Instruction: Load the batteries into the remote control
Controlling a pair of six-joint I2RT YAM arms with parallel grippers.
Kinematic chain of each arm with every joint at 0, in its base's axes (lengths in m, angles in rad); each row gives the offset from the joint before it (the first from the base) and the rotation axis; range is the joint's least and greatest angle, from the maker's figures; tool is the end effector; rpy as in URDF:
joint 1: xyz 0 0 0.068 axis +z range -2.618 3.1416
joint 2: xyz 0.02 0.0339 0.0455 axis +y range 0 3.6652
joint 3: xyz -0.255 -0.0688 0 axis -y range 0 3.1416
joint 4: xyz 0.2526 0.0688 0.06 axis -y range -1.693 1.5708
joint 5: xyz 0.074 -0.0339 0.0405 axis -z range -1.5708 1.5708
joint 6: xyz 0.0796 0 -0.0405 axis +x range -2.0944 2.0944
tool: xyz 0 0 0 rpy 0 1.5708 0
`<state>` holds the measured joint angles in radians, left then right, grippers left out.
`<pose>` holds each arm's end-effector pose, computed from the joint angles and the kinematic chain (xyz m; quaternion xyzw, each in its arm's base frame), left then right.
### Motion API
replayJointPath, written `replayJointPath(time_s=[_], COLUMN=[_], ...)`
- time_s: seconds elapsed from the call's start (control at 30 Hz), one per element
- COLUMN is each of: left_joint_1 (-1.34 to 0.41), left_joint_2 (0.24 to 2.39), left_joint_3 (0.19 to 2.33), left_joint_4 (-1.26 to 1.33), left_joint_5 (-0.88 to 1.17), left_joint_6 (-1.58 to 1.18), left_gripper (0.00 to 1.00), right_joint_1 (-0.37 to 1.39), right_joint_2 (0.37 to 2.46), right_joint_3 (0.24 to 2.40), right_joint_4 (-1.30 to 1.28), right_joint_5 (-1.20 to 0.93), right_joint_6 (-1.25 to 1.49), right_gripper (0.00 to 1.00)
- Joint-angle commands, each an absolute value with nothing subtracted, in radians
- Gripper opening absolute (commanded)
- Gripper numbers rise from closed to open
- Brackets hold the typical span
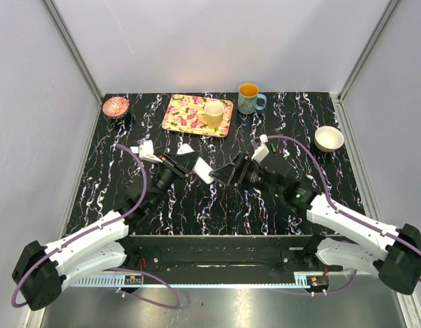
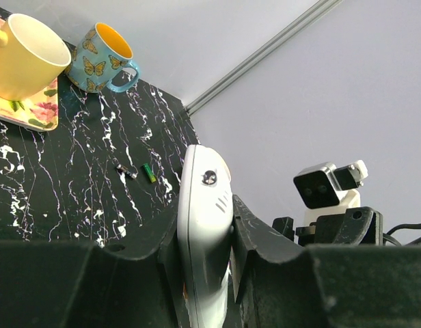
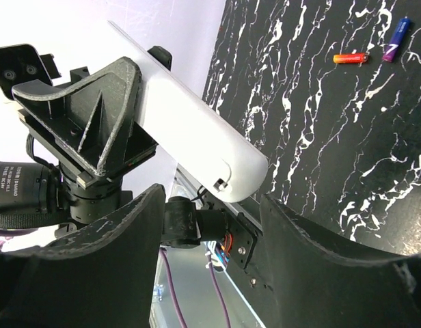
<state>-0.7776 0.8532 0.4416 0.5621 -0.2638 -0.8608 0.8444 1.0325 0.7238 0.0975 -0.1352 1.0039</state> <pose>0.1977 -0.1655 0.2822 -0.1265 0.6416 -0.4906 0.5759 0.1897 0.2296 0.2808 0.0195 0.7768 0.5322 0.3360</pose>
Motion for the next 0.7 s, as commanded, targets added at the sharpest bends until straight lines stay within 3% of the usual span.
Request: replayJointPath(time_s=[0.0, 0.67], left_joint_1=[-0.779, -0.804], left_joint_2=[0.856, 0.861], left_joint_3=[0.454, 0.448], left_joint_4=[0.630, 0.646], left_joint_5=[-0.276, -0.316], left_joint_6=[-0.836, -0.810], left_gripper=[0.00, 0.00], right_joint_1=[0.850, 0.850], right_joint_2=[1.052, 1.115], right_joint_3=[0.750, 0.726], right_joint_4=[0.219, 0.307], right_joint_5=[-0.172, -0.173], right_joint_6=[1.040, 1.104], right_gripper=[0.67, 0.57])
